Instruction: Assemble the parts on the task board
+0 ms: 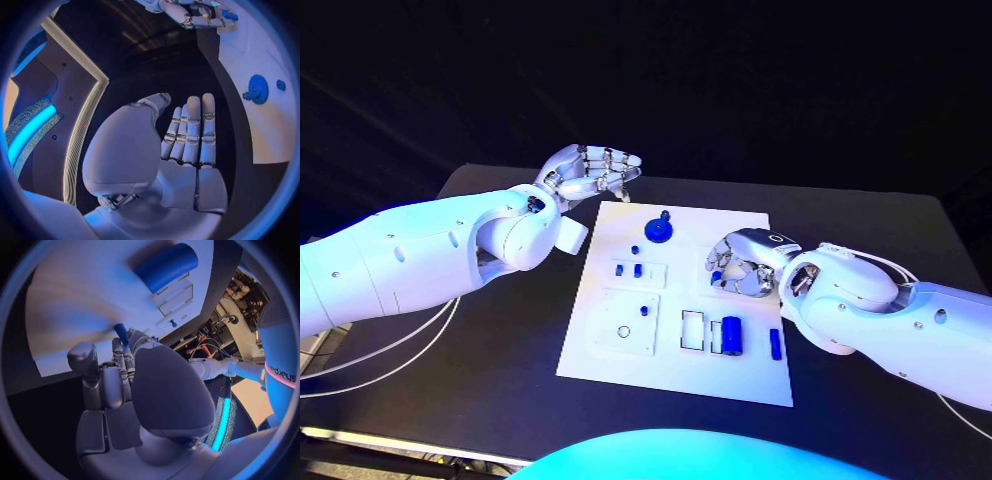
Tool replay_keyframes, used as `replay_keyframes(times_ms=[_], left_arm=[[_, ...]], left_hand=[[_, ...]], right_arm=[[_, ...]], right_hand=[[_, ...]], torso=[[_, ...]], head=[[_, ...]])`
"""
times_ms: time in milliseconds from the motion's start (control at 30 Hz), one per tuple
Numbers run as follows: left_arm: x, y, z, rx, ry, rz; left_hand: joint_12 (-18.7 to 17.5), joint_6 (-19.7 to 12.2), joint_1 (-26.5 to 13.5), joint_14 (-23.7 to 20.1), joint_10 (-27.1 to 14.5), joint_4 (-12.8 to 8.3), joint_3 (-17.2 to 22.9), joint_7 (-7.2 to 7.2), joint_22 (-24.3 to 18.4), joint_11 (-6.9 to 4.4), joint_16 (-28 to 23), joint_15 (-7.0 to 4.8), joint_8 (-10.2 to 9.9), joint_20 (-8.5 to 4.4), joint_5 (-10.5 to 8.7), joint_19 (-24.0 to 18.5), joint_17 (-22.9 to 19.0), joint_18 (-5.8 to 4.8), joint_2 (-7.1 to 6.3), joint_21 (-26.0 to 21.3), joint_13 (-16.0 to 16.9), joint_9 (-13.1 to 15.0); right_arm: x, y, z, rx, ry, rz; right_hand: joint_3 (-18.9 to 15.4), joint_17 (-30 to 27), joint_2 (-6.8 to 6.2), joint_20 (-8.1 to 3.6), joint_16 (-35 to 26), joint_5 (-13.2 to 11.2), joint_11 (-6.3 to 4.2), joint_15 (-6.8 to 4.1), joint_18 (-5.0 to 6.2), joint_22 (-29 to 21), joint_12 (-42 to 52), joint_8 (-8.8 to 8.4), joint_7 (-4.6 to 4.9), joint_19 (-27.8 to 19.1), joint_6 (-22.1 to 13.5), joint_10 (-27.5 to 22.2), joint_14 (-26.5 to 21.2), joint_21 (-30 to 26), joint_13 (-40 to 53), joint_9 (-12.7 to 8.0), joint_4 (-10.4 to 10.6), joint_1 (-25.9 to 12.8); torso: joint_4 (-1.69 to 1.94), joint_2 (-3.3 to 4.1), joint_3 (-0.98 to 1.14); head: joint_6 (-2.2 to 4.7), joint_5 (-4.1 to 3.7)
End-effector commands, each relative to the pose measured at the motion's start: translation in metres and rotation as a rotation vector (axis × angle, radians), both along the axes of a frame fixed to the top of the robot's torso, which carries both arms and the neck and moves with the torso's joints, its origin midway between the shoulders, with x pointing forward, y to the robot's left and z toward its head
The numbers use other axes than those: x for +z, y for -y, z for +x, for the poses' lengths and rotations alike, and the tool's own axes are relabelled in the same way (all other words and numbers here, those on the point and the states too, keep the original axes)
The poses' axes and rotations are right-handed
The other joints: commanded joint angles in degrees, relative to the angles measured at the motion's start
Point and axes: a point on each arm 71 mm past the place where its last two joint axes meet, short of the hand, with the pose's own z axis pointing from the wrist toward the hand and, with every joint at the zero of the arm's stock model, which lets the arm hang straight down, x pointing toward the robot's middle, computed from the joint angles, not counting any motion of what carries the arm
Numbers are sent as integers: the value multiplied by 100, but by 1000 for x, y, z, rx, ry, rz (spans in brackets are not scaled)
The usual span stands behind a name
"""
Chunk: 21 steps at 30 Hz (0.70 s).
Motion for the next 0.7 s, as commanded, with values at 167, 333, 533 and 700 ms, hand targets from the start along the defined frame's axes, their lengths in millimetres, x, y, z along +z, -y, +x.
replay_keyframes(times_ms=[167,333,533,700], left_arm=[[1,1,0,-11,0,-7],[0,1,0,-11,-2,-7],[0,1,0,-10,-3,-6],[0,1,0,-10,-4,-6]], left_hand=[[-13,-26,16,-7,-37,-8,16,89,5,-12,-37,22,-24,9,25,38,-5,72,-3,19,-5,-3],[-13,-26,16,-7,-37,-8,16,89,5,-12,-37,22,-24,9,25,38,-5,72,-3,19,-5,-3],[-13,-26,16,-7,-37,-8,16,89,5,-12,-37,22,-24,9,25,38,-5,72,-3,19,-5,-3],[-13,-26,16,-7,-37,-8,16,89,5,-12,-37,22,-24,9,25,38,-5,72,-3,19,-5,-3]], right_arm=[[-1,-1,-1,5,2,-3],[-2,-1,-1,7,-1,-35],[-3,-1,-1,5,9,-63],[-2,-2,-2,7,31,-54]], right_hand=[[264,18,-44,-6,51,-37,-39,-62,-41,52,-65,52,-30,54,165,197,119,44,9,16,-17,-52],[852,50,99,-117,71,-38,-196,-197,-54,174,9,329,-152,97,606,741,132,147,94,170,-218,140],[1525,58,68,-190,74,-32,-235,-244,-74,333,-25,519,-165,115,601,969,140,266,191,357,-534,39],[1948,77,22,-196,84,-42,-238,-244,-80,434,-74,607,-161,111,550,1038,146,327,261,459,-719,-143]], torso=[[-3,0,-6],[-2,1,-4],[3,0,-4],[-1,-1,-4]], head=[[-7,-3],[-7,-4],[-8,-8],[-10,-10]])
